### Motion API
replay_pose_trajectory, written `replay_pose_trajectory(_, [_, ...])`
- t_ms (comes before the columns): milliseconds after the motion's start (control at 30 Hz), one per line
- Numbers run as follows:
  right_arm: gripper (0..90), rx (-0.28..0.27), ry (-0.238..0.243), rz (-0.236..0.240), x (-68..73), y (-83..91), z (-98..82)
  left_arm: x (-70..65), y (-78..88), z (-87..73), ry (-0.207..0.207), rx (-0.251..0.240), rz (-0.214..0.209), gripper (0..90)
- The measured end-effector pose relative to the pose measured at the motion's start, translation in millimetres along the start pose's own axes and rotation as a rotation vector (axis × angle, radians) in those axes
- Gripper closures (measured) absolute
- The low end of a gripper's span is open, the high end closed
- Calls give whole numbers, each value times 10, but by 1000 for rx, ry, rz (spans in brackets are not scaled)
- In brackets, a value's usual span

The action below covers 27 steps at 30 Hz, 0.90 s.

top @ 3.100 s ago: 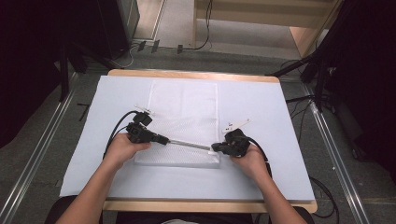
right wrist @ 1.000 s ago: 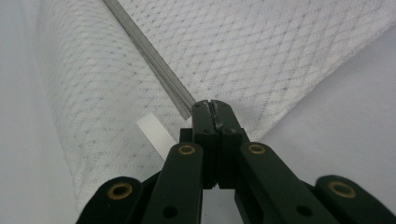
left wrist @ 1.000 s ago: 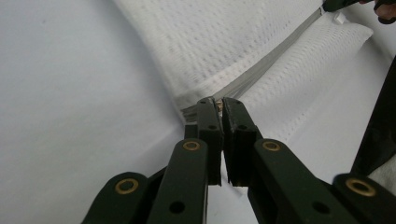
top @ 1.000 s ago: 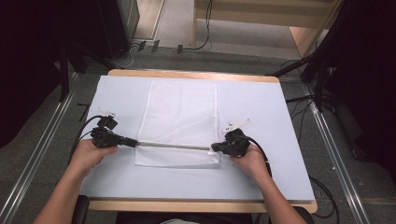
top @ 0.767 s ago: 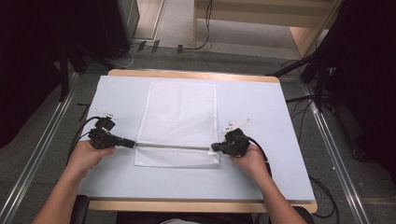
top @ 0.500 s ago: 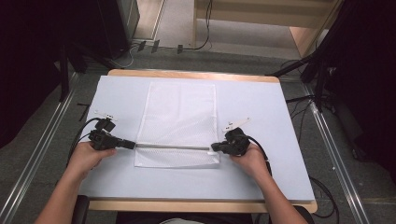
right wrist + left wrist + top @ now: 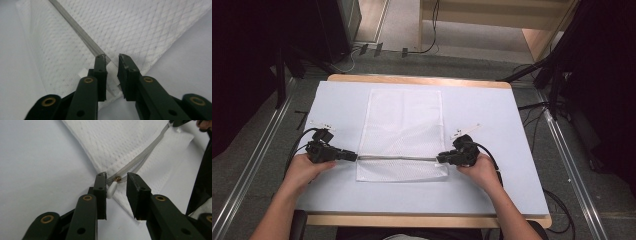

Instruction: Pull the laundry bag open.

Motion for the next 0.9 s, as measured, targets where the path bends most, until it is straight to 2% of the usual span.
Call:
replay_pose_trajectory(133, [698,-35,-11,-15,-29,77,44,12,14,18,-21,-20,20,530])
replay_pose_trajectory(267, [649,-47,-14,-43,-83,122,48,29,57,29,-43,-47,52,486])
replay_pose_trajectory(333, [635,-49,-16,-57,-110,130,42,42,87,40,-40,-73,68,455])
replay_pose_trajectory(500, [591,-58,-20,-82,-171,145,32,85,155,48,-31,-120,110,422])
replay_pose_trajectory(700, [529,-72,-22,-109,-254,165,9,146,212,38,-30,-132,170,403])
replay_pose_trajectory(900, [453,-97,-62,-142,-372,211,-16,202,249,37,-12,-147,198,384])
Point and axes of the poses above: each handheld gripper's, and its own axes: y roughly backward along the jaws, z roughly out of its top, x roughly to its left, the point moved 4 cm from there along -y, roughly forward along the jaws, and after that the axes turned 11 degrees about -z, right-handed, at the moved point
